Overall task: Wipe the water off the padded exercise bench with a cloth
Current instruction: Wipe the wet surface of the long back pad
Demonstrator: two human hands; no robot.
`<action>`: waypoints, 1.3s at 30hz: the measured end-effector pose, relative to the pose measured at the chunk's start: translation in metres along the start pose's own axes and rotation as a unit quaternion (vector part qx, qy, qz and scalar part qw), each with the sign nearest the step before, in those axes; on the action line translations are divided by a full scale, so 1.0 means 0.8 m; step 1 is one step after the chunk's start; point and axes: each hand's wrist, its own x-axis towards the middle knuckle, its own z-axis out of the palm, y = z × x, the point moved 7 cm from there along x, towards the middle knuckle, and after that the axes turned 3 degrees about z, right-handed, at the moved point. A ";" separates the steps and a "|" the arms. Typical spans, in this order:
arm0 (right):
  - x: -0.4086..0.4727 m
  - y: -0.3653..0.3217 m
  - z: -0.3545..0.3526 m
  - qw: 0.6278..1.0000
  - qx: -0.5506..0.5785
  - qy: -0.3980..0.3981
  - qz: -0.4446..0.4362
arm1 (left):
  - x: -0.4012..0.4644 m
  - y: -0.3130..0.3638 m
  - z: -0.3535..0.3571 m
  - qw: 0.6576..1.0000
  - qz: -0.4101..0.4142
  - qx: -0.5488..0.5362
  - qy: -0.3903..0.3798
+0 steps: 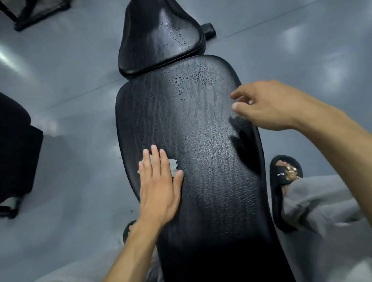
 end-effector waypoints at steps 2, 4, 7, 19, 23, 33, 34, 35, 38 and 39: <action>-0.001 0.003 0.000 1.000 0.002 -0.001 0.002 | -0.002 0.027 0.012 1.000 0.004 0.011 0.002; -0.001 0.006 -0.001 1.000 0.003 -0.005 0.003 | -0.008 0.065 0.021 0.996 0.071 0.045 -0.010; 0.000 0.010 -0.009 1.000 0.013 -0.002 0.008 | -0.030 0.118 0.042 0.961 0.245 0.120 -0.049; 0.010 0.058 -0.031 0.996 0.025 0.013 0.088 | 0.021 0.142 0.040 0.959 0.255 0.117 -0.036; 0.016 0.052 -0.031 0.996 0.026 0.008 0.079 | 0.000 0.151 0.041 0.885 0.430 0.170 -0.058; 0.019 0.046 -0.028 0.998 0.013 -0.001 0.068 | 0.040 0.154 0.037 0.947 0.306 0.099 -0.021; 0.020 0.045 -0.027 0.998 0.011 -0.003 0.067 | 0.006 0.171 0.047 0.916 0.380 0.121 -0.043; 0.020 0.044 -0.027 0.998 0.010 -0.004 0.065 | -0.016 0.178 0.052 0.886 0.436 0.144 -0.061; 0.021 0.043 -0.028 0.998 0.008 -0.001 0.065 | 0.017 0.159 0.039 0.873 0.458 0.160 -0.042; 0.021 0.044 -0.028 0.998 0.007 -0.002 0.065 | 0.046 0.145 0.029 0.900 0.409 0.148 -0.023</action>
